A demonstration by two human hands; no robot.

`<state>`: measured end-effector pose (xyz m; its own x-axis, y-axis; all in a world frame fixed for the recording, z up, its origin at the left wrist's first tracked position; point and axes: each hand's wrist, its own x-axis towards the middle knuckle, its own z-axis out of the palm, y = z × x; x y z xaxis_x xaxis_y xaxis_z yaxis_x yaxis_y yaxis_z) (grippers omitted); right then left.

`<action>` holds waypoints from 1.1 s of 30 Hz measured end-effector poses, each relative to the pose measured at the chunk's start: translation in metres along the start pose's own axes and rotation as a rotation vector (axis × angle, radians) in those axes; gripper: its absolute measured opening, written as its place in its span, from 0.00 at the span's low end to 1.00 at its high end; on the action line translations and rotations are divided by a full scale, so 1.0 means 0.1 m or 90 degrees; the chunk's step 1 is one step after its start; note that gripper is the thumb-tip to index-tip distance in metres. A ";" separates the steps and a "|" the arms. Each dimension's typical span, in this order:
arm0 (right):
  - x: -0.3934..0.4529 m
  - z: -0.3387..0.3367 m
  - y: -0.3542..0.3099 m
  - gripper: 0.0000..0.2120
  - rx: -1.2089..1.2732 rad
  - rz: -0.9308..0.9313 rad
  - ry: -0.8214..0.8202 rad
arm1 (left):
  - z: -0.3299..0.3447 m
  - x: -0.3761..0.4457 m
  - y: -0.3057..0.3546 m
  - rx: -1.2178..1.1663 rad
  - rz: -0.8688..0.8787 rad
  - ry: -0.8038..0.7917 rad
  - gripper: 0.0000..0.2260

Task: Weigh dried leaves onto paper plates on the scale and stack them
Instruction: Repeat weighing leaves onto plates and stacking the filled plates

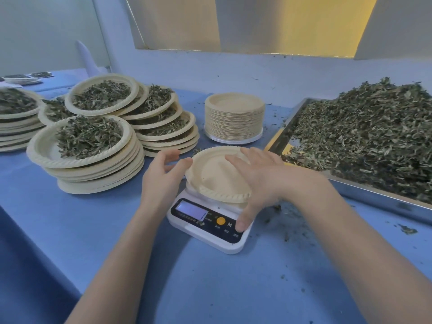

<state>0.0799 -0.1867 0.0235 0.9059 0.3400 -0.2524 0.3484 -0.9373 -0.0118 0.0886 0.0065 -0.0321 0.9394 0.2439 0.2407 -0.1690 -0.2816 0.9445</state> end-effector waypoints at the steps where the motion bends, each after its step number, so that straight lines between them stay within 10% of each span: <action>1: 0.00 -0.01 -0.03 0.66 -0.008 0.002 0.004 | 0.00 0.00 0.00 0.001 0.000 0.000 0.22; 20: -0.07 -0.11 -0.07 0.63 0.048 -0.084 0.042 | -0.01 -0.02 0.05 0.064 0.039 0.012 0.16; 24: -0.11 -0.13 -0.03 0.62 0.068 -0.094 0.027 | -0.04 -0.12 0.19 0.204 0.187 0.006 0.16; 33: -0.30 -0.40 0.38 0.45 0.222 -0.125 0.175 | 0.73 0.01 1.01 0.344 0.308 -0.233 0.17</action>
<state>0.0759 -0.2292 0.0688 0.8773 0.4773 0.0508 0.4605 -0.8071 -0.3695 0.0946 -0.0893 0.0472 0.8532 -0.3121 0.4180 -0.5018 -0.7099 0.4942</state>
